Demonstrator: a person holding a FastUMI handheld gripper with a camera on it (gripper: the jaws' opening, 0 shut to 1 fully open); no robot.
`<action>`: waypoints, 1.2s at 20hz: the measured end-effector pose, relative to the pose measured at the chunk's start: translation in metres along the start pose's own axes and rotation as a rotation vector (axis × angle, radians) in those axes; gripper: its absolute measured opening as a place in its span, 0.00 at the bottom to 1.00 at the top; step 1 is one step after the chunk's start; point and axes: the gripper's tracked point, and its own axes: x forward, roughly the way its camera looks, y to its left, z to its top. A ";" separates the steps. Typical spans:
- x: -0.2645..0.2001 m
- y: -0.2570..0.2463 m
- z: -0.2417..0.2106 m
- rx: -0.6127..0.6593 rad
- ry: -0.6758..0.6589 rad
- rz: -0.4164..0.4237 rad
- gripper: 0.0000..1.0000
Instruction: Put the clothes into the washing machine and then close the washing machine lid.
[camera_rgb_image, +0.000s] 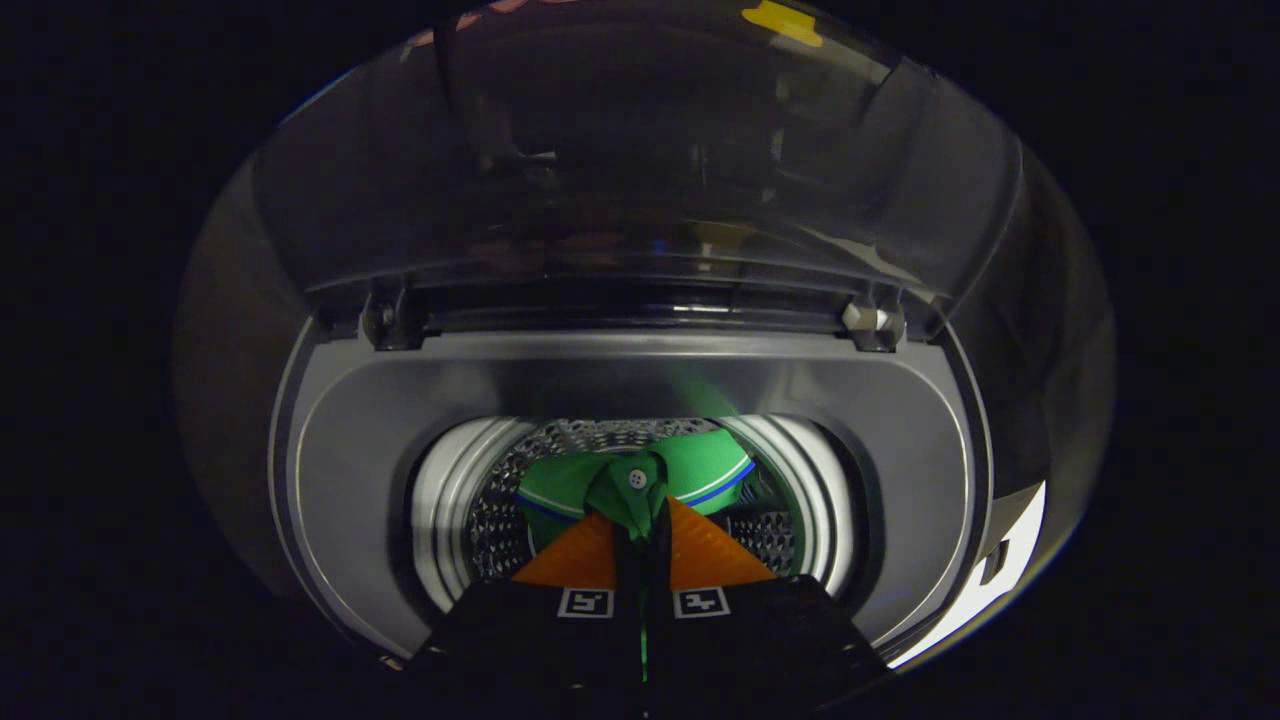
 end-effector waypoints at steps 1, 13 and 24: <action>0.005 0.001 -0.003 -0.005 0.005 0.004 0.07; 0.024 -0.005 -0.023 -0.021 0.099 -0.001 0.37; -0.010 -0.013 0.002 0.029 0.000 0.032 0.99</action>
